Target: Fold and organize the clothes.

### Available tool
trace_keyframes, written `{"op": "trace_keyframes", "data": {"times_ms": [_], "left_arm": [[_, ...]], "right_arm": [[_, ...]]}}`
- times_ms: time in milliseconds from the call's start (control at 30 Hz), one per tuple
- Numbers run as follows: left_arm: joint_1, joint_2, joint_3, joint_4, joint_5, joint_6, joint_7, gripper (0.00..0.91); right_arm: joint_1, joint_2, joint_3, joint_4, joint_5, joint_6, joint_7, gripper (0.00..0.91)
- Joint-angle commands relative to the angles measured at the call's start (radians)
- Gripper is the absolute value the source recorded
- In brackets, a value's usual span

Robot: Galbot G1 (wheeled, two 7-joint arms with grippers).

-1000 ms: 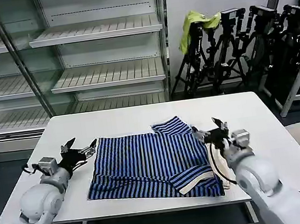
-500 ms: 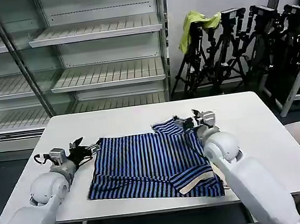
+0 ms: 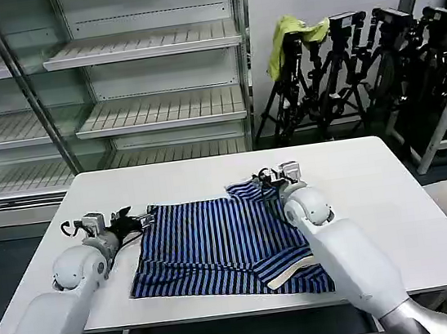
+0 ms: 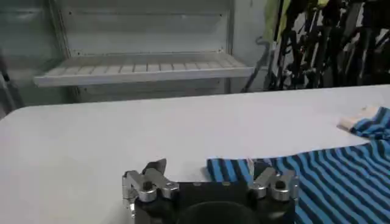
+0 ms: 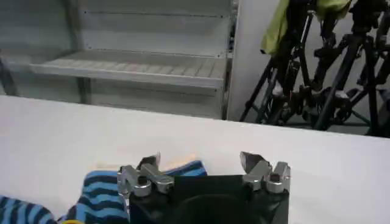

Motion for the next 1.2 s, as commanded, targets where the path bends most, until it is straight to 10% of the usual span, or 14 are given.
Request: {"op": "trace_keyframes", "data": {"times_ms": [33, 967, 1000, 1033, 1067, 1133, 1200], "left_arm": [[-0.035, 0.000, 0.014, 0.052, 0.010, 0.004, 0.014, 0.907], [-0.065, -0.013, 0.031, 0.116, 0.041, 0.007, 0.031, 0.907], [-0.068, -0.014, 0.031, 0.118, 0.042, 0.008, 0.032, 0.907], [-0.070, -0.014, 0.031, 0.119, 0.042, 0.008, 0.032, 0.907], [-0.070, -0.014, 0.030, 0.118, 0.044, 0.012, 0.032, 0.423], [-0.068, -0.014, 0.030, 0.113, 0.051, 0.015, 0.034, 0.020], [-0.065, -0.013, 0.031, 0.108, 0.061, 0.016, 0.037, 0.010]], "right_arm": [[0.024, 0.045, 0.002, -0.095, -0.016, 0.005, -0.007, 0.907], [0.049, 0.072, 0.028, -0.162, -0.009, 0.009, -0.018, 0.907], [0.049, 0.073, 0.029, -0.163, -0.009, 0.009, -0.018, 0.786], [0.049, 0.073, 0.030, -0.162, -0.008, 0.007, -0.018, 0.443], [0.049, 0.073, 0.030, -0.161, -0.008, 0.006, -0.016, 0.010], [0.048, 0.070, 0.030, -0.159, -0.006, 0.002, -0.015, 0.000], [0.047, 0.067, 0.032, -0.158, -0.002, 0.002, -0.017, 0.000]]}}
